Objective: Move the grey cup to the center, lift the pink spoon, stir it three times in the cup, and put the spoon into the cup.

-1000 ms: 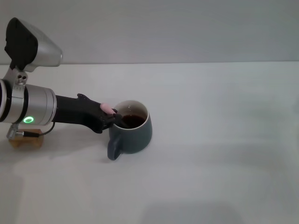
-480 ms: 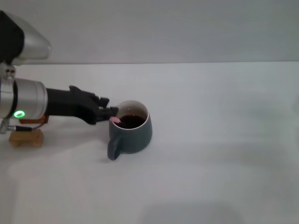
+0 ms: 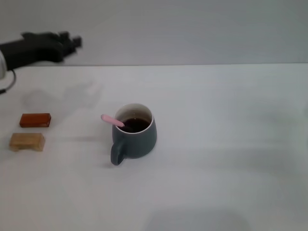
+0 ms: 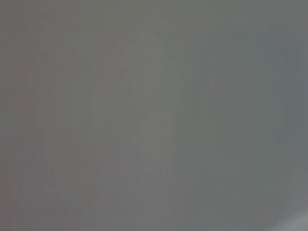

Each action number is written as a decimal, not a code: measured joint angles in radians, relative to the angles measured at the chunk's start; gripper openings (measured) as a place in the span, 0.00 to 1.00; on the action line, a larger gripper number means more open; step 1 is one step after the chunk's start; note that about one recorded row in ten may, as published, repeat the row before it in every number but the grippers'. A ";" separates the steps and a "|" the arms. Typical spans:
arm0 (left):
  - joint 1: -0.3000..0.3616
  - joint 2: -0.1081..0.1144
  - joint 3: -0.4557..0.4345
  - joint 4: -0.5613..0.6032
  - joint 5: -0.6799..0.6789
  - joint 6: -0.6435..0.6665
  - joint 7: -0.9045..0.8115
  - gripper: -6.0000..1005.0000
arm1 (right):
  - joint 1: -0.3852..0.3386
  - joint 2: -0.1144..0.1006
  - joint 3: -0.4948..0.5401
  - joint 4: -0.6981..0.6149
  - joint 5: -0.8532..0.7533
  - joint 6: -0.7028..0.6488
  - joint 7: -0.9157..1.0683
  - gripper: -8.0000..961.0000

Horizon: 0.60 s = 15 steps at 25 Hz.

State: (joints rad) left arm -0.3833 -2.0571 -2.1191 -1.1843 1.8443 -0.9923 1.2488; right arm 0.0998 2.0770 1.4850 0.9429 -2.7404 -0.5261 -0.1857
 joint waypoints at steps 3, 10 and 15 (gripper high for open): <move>-0.017 0.001 -0.097 0.083 -0.114 0.046 0.090 0.35 | 0.001 0.000 0.001 -0.004 0.003 -0.002 0.000 0.06; -0.028 0.000 -0.265 0.222 -0.341 0.161 0.309 0.35 | 0.011 0.000 0.017 -0.024 0.007 -0.005 0.000 0.06; -0.038 -0.002 -0.352 0.329 -0.480 0.252 0.458 0.35 | 0.039 0.000 0.035 -0.069 0.008 -0.007 0.005 0.06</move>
State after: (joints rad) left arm -0.4215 -2.0587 -2.4706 -0.8552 1.3643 -0.7405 1.7064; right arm 0.1391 2.0770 1.5204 0.8743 -2.7323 -0.5329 -0.1804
